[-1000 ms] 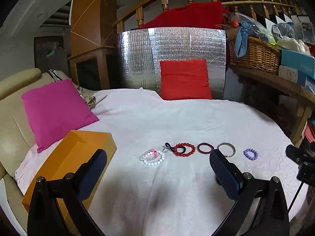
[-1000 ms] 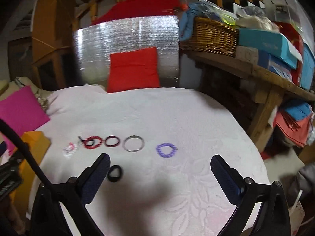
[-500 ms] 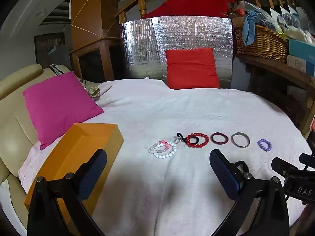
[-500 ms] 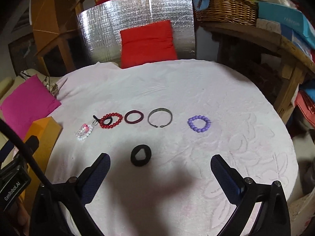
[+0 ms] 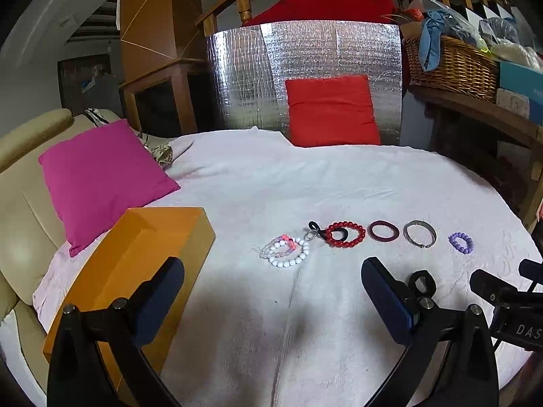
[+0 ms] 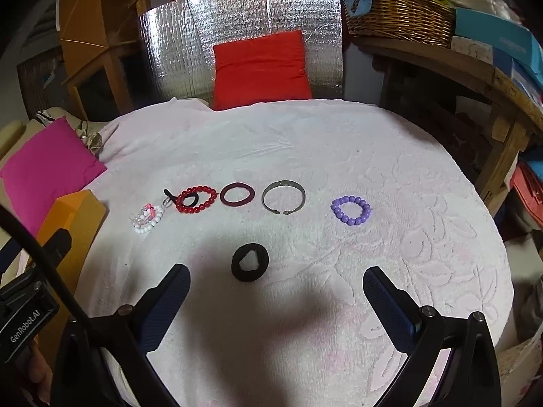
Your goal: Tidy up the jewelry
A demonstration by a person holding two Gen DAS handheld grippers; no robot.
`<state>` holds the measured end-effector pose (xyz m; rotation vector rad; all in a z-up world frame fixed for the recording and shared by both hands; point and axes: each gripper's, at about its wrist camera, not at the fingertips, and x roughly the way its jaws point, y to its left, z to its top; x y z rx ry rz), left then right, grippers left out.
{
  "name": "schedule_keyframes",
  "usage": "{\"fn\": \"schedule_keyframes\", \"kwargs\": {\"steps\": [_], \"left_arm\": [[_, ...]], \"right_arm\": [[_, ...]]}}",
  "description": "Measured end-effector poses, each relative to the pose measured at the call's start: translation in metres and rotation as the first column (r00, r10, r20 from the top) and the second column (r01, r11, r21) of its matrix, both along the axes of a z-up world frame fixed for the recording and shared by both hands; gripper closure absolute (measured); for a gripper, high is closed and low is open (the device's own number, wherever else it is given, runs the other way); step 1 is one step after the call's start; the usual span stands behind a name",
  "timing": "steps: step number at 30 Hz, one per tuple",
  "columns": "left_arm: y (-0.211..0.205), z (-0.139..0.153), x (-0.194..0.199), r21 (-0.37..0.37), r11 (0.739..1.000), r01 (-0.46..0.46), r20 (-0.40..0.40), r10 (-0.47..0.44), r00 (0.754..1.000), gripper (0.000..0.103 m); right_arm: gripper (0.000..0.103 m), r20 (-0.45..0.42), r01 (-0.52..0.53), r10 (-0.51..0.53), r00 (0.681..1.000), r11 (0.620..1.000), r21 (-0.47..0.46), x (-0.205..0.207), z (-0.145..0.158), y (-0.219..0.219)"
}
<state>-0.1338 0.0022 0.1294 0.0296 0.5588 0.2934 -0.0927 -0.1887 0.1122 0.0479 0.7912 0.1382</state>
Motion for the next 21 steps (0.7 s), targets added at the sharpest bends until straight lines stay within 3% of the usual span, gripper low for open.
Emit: {"fn": "schedule_keyframes", "kwargs": {"steps": [21], "left_arm": [[-0.0035,-0.0086,0.0086,0.001,1.000,0.009,-0.034,-0.009,0.999,0.000]], "right_arm": [[0.000,-0.019,0.002,-0.001,1.000,1.000,0.018,0.0019,-0.0026,-0.0039]]}}
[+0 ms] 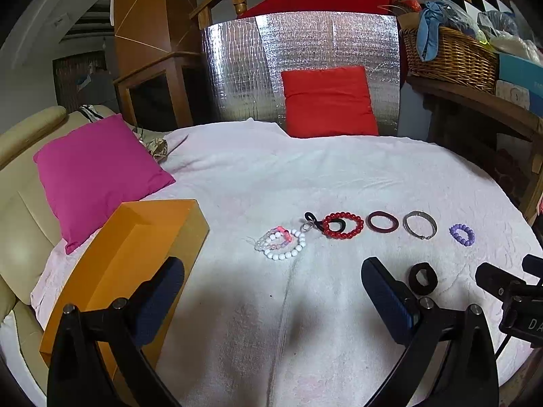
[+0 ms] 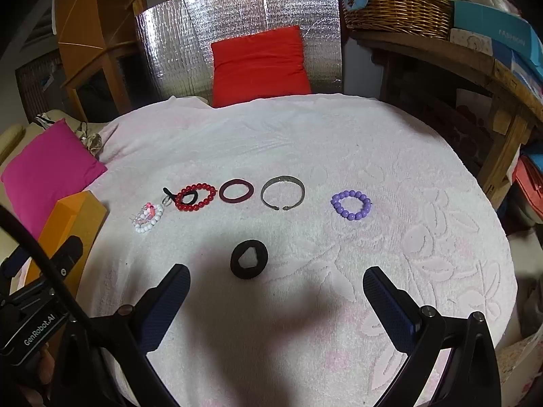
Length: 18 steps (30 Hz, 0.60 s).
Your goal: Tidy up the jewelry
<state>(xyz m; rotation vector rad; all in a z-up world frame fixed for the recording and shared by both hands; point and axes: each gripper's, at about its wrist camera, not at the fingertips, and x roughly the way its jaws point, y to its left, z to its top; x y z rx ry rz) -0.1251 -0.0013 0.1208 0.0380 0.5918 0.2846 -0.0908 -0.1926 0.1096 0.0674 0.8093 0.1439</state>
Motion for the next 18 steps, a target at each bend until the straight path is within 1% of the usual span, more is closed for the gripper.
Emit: {"fn": "schedule_keyframes", "kwargs": {"steps": [18], "left_arm": [[-0.0027,-0.0065,0.0043,-0.002,1.000,0.009,-0.019,-0.009,1.000,0.000]], "right_arm": [[0.000,0.000,0.002,-0.002,1.000,1.000,0.007,-0.0008,-0.0015,-0.0019]]}}
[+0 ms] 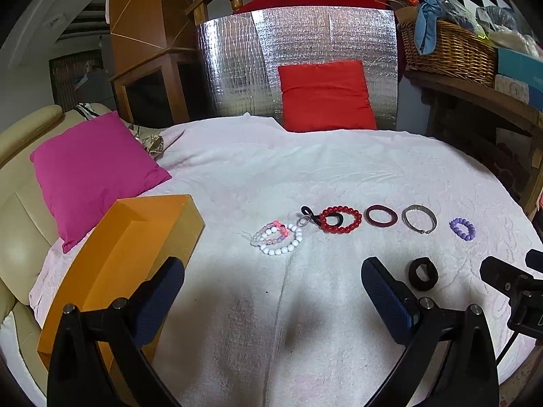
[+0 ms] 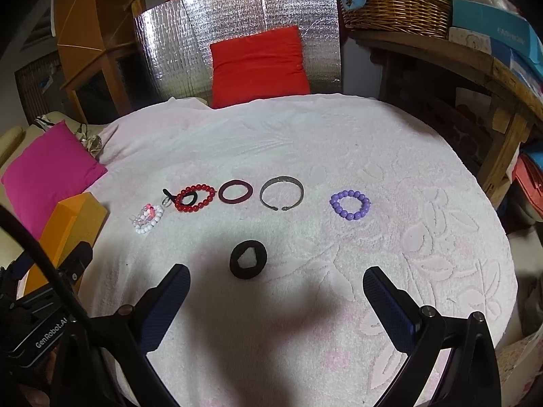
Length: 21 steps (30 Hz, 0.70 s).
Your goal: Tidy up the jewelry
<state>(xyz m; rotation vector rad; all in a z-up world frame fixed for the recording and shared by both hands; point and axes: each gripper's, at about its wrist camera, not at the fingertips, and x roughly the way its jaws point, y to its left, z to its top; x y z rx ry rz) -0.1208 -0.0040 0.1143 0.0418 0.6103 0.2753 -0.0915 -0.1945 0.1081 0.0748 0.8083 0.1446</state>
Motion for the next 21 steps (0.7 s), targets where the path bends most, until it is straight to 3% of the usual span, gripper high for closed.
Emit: {"fn": "schedule_keyframes", "kwargs": {"steps": [7,12,15,21], "left_arm": [[0.005,-0.007,0.009,-0.012,1.000,0.018,-0.029,-0.018,0.999,0.000],[0.029,-0.029,0.044,-0.127,0.989,0.080,-0.161,-0.100,0.982,0.000],[0.039,-0.041,0.056,-0.138,0.988,0.070,-0.202,-0.097,0.975,0.000],[0.042,-0.051,0.067,-0.127,0.988,0.088,-0.197,-0.112,0.974,0.000]], "right_arm": [[0.000,-0.004,-0.010,0.010,1.000,1.000,0.012,0.003,-0.002,-0.001],[0.001,-0.014,-0.019,0.019,1.000,0.999,0.032,0.024,-0.008,-0.014],[0.005,-0.021,0.023,-0.022,1.000,0.999,0.048,0.043,-0.013,-0.034],[0.017,-0.044,0.072,-0.069,0.997,0.994,0.076,0.087,-0.028,-0.070]]}}
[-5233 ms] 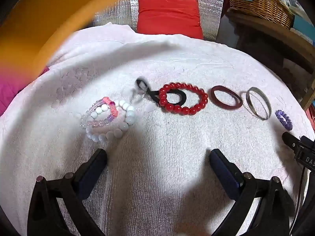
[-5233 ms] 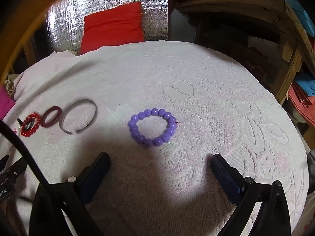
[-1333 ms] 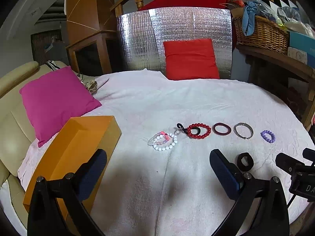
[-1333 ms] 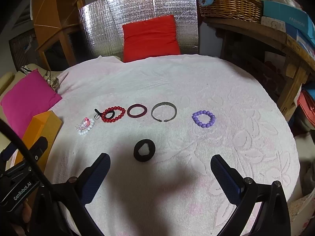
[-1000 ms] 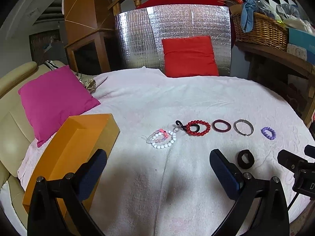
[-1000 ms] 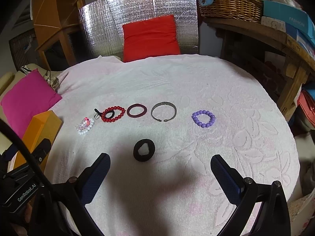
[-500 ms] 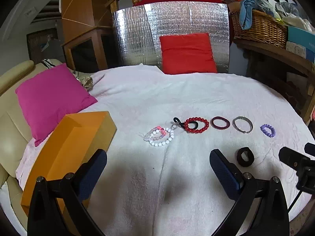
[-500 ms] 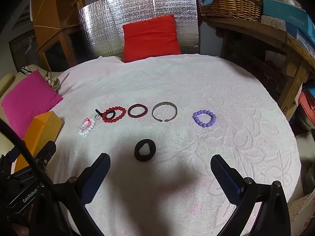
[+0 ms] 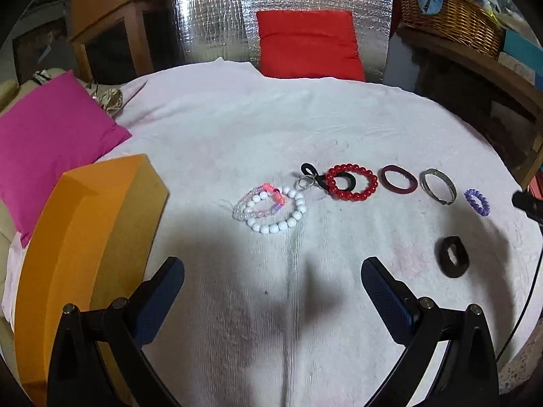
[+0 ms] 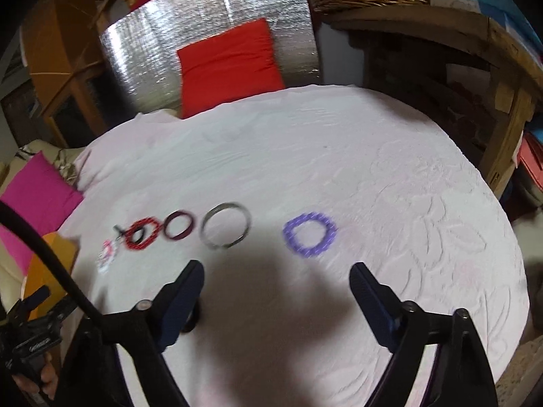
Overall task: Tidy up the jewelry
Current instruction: 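Grasp the black hair tie with the left tool while the right tool grasps the purple bead bracelet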
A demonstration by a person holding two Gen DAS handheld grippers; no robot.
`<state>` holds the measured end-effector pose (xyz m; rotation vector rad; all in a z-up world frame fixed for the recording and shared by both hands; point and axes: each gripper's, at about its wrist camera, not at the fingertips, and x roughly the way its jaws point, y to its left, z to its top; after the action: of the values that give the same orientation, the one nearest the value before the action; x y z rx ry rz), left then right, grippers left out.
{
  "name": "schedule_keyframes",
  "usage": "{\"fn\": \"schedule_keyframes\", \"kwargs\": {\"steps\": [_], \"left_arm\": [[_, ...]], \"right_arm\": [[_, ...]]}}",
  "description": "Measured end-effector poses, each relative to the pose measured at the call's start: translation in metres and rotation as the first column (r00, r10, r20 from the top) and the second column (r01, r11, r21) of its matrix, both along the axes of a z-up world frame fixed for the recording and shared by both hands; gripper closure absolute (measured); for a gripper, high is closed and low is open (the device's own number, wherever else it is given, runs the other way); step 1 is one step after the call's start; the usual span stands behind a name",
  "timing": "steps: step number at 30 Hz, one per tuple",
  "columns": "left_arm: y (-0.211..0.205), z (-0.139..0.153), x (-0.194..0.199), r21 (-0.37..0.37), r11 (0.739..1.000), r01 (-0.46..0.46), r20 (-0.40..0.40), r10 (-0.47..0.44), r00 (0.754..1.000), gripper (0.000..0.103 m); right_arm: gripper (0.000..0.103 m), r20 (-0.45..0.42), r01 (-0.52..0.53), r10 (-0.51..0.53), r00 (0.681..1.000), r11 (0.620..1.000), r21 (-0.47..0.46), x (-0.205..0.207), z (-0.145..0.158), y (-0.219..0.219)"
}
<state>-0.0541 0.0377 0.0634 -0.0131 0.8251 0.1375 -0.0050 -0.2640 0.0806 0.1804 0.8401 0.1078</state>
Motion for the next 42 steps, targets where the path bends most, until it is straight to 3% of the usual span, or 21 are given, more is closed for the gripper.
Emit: {"fn": "schedule_keyframes", "kwargs": {"steps": [4,6,10,13,15,18,21,25,27,31,35,42], "left_arm": [[-0.003,-0.003,0.009,-0.090,0.995,0.031,0.000,-0.031,1.000,0.001],[-0.013,-0.004,0.011,-0.121,0.990,0.070,0.006,-0.069,0.998,0.006],[-0.054,-0.007,0.015,-0.128,0.973,0.192,0.019,-0.191,0.981,0.019],[-0.084,-0.009,0.018,-0.126,0.957,0.263,0.032,-0.261,0.965,0.019],[-0.102,-0.012,0.020,-0.115,0.949,0.294,0.030,-0.293,0.956,0.019],[-0.124,-0.020,0.029,-0.117,0.941,0.318,0.004,-0.319,0.948,0.019],[-0.140,-0.029,0.036,-0.137,0.934,0.331,-0.028,-0.337,0.941,0.022],[-0.150,-0.042,0.043,-0.138,0.935,0.327,-0.070,-0.339,0.938,0.055],[-0.151,-0.041,0.042,-0.123,0.938,0.323,-0.046,-0.331,0.942,0.066],[-0.140,-0.040,0.043,-0.183,0.935,0.305,-0.032,-0.316,0.948,0.083],[-0.128,-0.038,0.038,-0.232,0.928,0.292,-0.021,-0.305,0.952,0.086],[-0.114,-0.032,0.029,-0.212,0.942,0.261,-0.011,-0.269,0.963,0.086]], "right_arm": [[0.020,-0.060,0.070,-0.068,0.996,0.997,0.041,0.024,-0.015,-0.018],[0.024,-0.072,0.098,-0.097,0.993,0.995,0.016,0.035,-0.023,-0.021],[0.047,-0.120,0.120,-0.118,0.986,0.993,0.008,0.057,-0.042,-0.026],[0.049,-0.157,0.137,-0.131,0.979,0.990,0.033,0.067,-0.060,-0.031],[0.055,-0.127,0.121,-0.121,0.984,0.993,-0.008,0.069,-0.061,-0.029],[0.076,-0.106,0.094,-0.098,0.990,0.995,-0.040,0.068,-0.063,-0.026],[0.086,-0.074,0.068,-0.073,0.995,0.995,-0.070,0.064,-0.063,-0.025],[0.087,-0.065,0.057,-0.060,0.996,0.997,-0.049,0.058,-0.062,-0.032],[0.089,-0.069,0.054,-0.056,0.996,0.998,-0.021,0.056,-0.061,-0.038],[0.089,-0.067,0.054,-0.053,0.996,0.998,0.011,0.053,-0.056,-0.044],[0.089,-0.066,0.056,-0.052,0.996,0.997,0.055,0.049,-0.051,-0.047],[0.089,-0.048,0.055,-0.052,0.998,0.995,0.079,0.044,-0.038,-0.045]]}}
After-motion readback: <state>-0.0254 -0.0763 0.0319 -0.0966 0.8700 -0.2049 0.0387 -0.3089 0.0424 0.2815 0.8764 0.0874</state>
